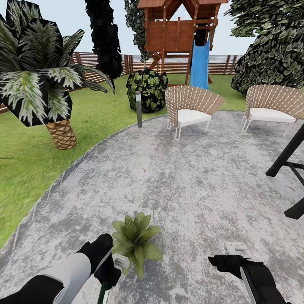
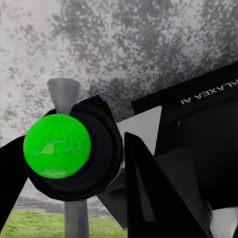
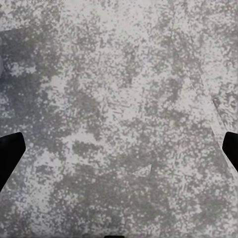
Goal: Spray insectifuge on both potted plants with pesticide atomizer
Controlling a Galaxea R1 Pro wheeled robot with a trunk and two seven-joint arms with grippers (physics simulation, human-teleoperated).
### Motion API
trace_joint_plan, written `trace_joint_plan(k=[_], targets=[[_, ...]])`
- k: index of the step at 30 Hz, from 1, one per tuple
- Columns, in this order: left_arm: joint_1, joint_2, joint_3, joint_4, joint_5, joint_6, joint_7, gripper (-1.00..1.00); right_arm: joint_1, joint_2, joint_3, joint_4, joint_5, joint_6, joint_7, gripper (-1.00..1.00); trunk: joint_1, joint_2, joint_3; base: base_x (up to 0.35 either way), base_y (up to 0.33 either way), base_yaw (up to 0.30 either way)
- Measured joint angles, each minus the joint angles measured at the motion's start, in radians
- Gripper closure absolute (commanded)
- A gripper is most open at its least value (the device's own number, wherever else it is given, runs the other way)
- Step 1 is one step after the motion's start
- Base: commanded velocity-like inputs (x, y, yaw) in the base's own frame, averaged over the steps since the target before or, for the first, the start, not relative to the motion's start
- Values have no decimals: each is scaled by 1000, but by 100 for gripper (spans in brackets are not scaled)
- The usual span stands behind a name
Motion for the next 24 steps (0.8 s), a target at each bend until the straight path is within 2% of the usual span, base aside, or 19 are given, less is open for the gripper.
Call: trace_joint_plan(k=[5, 9, 15, 24], targets=[[-50, -1, 0, -1, 0, 0, 0, 100, 0, 0, 0, 0, 0, 0, 0, -100, 0, 0, 0, 0, 0, 0], [-151, -1, -2, 4, -2, 0, -1, 100, 0, 0, 0, 0, 0, 0, -1, -100, 0, 0, 0, 0, 0, 0], [-240, -1, -3, 9, -4, 1, -1, 100, 0, -1, -1, 0, -1, 0, 3, -100, 0, 0, 0, 0, 0, 0], [-309, -1, -7, 10, -5, 3, -2, 100, 0, -1, -1, 0, -1, 0, 4, -100, 0, 0, 0, 0, 0, 0]])
